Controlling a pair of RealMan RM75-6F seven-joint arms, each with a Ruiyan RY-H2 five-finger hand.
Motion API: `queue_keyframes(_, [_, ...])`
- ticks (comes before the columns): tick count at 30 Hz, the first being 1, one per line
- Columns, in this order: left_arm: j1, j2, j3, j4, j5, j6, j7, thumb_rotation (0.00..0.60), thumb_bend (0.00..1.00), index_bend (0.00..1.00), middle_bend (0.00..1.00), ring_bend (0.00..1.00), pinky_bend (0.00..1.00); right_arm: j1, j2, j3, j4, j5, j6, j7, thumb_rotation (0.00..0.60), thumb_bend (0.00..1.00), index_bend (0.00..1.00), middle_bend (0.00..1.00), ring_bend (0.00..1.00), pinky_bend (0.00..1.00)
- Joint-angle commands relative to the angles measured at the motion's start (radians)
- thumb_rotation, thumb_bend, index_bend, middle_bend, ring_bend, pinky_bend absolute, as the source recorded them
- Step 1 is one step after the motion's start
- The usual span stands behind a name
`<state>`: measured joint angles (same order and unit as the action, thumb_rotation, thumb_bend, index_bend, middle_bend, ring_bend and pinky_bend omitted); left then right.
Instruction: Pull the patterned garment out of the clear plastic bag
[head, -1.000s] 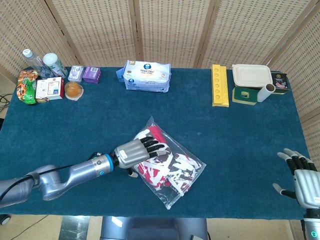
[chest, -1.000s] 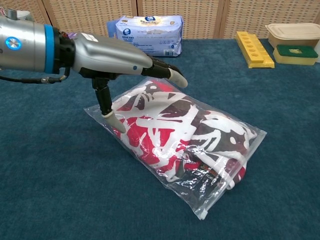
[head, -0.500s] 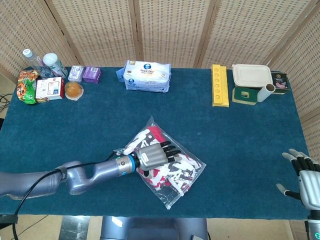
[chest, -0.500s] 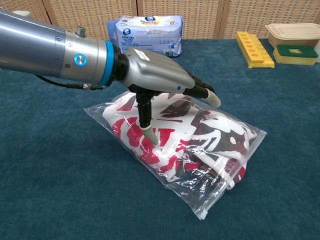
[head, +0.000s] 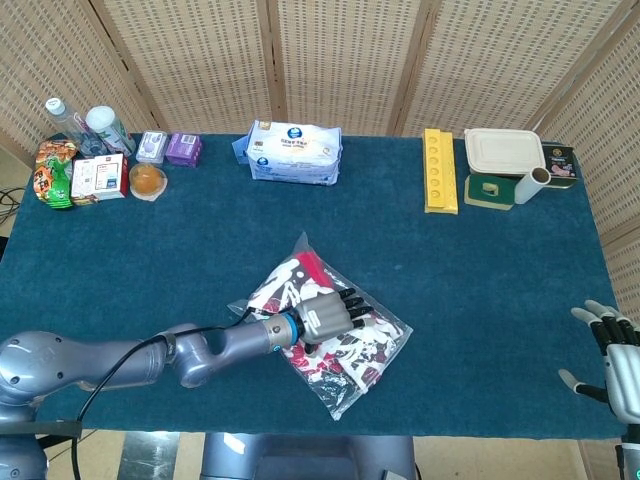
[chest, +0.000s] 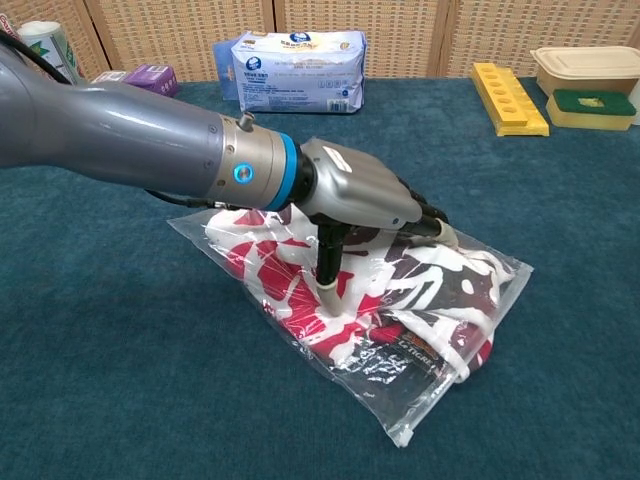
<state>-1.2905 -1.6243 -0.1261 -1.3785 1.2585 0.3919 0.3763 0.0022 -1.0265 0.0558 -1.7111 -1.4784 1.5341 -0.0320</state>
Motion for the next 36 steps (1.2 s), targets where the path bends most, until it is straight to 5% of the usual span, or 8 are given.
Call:
queue_keyframes(1, [-0.008,-0.034,0.024,0.029,-0.024,0.024,0.029,0.546,0.04,0.27,0.08,0.05,0.15,-0.001,0.0,0.0,0.0,0.0,0.0,0.0,0.6,0.16,0.23,0.17,0.16,0.18])
queue_keyframes(9, [0.032,-0.088,0.04,0.066,0.022,0.167,0.032,0.561,0.27,0.65,0.46,0.44,0.45,-0.003,0.003,0.002,-0.006,-0.001,0.003,-0.004,0.6,0.16,0.23,0.17,0.16,0.18])
queue_keyframes(15, [0.09,-0.127,0.058,0.152,0.165,0.313,-0.135,0.6,0.37,0.84,0.66,0.66,0.62,0.0,0.007,0.003,-0.024,-0.009,0.005,-0.023,0.6,0.16,0.23,0.17,0.16,0.18])
queue_keyframes(23, [0.15,-0.207,0.1,0.365,0.346,0.547,-0.521,0.6,0.43,0.91,0.77,0.76,0.72,0.001,0.013,0.003,-0.057,-0.015,0.008,-0.058,0.6,0.16,0.23,0.17,0.16,0.18])
queue_keyframes(30, [0.209,-0.305,0.054,0.599,0.4,0.844,-0.892,0.6,0.44,0.92,0.78,0.77,0.72,0.011,0.016,0.013,-0.082,-0.054,0.027,-0.084,0.6,0.16,0.26,0.21,0.2,0.21])
queue_keyframes(36, [0.24,-0.332,0.024,0.695,0.416,1.014,-1.024,0.6,0.42,0.92,0.78,0.77,0.72,0.043,0.013,0.039,-0.071,-0.108,0.043,-0.068,0.6,0.16,0.3,0.28,0.31,0.33])
